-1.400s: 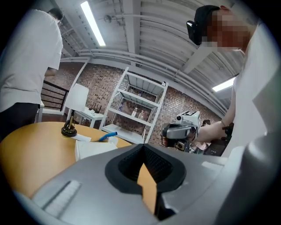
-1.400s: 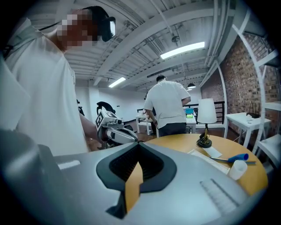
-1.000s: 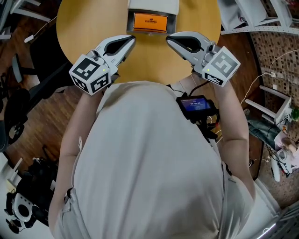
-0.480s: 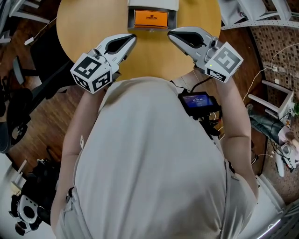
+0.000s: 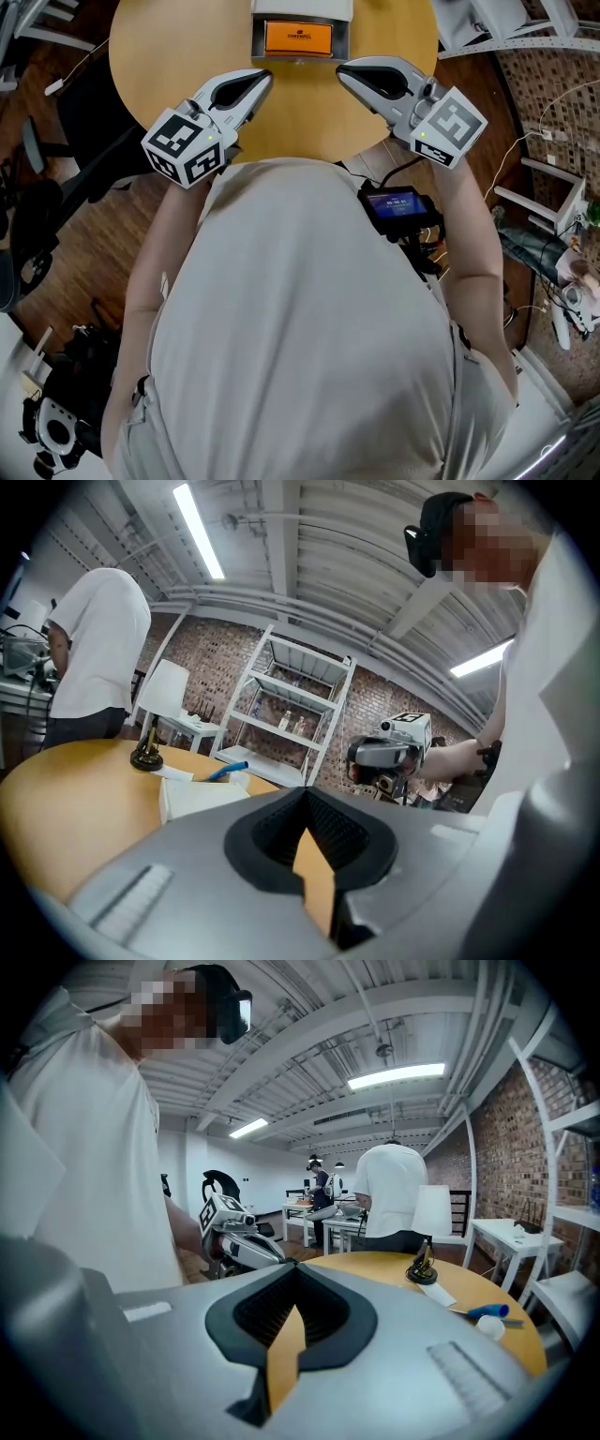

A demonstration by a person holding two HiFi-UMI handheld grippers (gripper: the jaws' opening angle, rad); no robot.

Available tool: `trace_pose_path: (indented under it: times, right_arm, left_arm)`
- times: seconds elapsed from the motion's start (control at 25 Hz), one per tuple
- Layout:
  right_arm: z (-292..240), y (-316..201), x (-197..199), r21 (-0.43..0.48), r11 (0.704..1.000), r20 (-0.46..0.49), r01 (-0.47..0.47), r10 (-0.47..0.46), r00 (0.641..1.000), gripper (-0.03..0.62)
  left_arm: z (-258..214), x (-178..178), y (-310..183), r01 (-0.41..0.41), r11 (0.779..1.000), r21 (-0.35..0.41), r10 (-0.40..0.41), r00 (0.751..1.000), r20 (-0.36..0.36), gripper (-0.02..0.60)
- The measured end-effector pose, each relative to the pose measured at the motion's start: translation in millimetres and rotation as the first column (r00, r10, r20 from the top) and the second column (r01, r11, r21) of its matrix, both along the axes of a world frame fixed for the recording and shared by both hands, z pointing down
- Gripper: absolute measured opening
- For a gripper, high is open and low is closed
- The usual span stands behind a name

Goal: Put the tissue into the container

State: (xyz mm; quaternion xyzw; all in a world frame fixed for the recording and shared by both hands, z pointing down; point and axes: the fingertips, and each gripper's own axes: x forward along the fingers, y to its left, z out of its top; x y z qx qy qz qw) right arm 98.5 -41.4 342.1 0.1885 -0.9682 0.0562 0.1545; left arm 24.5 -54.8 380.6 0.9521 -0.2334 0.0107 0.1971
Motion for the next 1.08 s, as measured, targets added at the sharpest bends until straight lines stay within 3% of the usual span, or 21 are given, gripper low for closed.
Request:
trace_pose_path:
  times: [1.08]
  right_arm:
    - [-0.4,-1.1,-0.9,0.038,0.999,0.013,-0.001,0.001,1.000,0.000]
  left_arm:
    - [5.3,0.7,0.4,-0.006,1.000,-0.011,0.006,1.000,0.002,0.000]
